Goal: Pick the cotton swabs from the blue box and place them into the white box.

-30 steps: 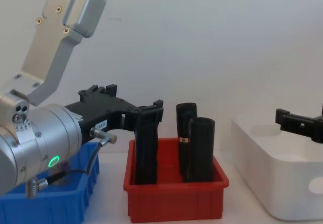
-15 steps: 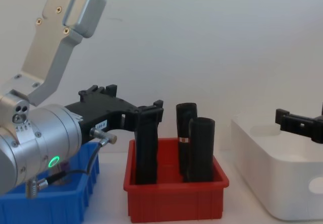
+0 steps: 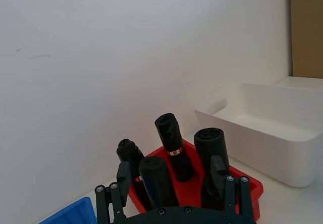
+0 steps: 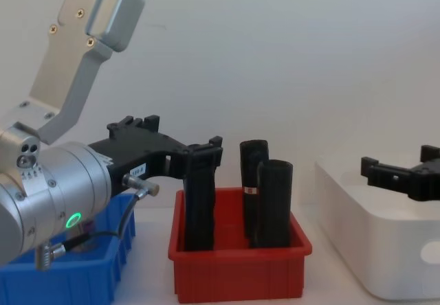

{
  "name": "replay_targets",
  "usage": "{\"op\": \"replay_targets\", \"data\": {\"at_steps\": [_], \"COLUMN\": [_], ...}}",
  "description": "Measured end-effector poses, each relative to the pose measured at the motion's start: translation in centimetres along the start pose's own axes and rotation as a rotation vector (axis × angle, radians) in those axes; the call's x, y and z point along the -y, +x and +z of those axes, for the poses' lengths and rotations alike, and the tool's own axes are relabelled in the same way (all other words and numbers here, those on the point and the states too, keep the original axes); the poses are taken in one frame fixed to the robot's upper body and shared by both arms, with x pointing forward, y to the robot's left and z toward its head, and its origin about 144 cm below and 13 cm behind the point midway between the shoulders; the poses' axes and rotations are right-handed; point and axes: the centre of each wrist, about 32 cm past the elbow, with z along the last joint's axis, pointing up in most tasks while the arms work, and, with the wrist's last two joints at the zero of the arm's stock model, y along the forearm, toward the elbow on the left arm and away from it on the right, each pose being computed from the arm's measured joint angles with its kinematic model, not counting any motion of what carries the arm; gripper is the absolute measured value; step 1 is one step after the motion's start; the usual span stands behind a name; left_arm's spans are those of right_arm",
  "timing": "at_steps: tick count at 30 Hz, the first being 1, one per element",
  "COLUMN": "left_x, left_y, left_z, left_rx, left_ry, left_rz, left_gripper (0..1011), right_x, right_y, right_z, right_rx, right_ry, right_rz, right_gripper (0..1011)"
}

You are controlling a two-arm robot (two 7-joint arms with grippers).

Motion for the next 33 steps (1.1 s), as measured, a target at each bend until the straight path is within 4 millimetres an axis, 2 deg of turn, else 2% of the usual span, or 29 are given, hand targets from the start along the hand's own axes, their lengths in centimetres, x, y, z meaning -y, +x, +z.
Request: {"op": "replay_targets", "data": {"at_steps": [15,33], "left_x": [0.0,0.0], "left_y": [0.0,0.0], "left_z": [0.0,0.0], "left_rx": [0.0,0.0], "left_ry": [0.0,0.0], "left_rz": [0.0,0.0], "left_gripper": [1004,1004], "right_x": [-3.9,-8.8], "right_y": [0.9,0.4], "right_z": [-1.3,-3.2], "right_rx": [0.041,0.074], "right_ry": [-0.021,-0.05], "right_rz": [0.087,0.188], "right_gripper": [1001,1001]}}
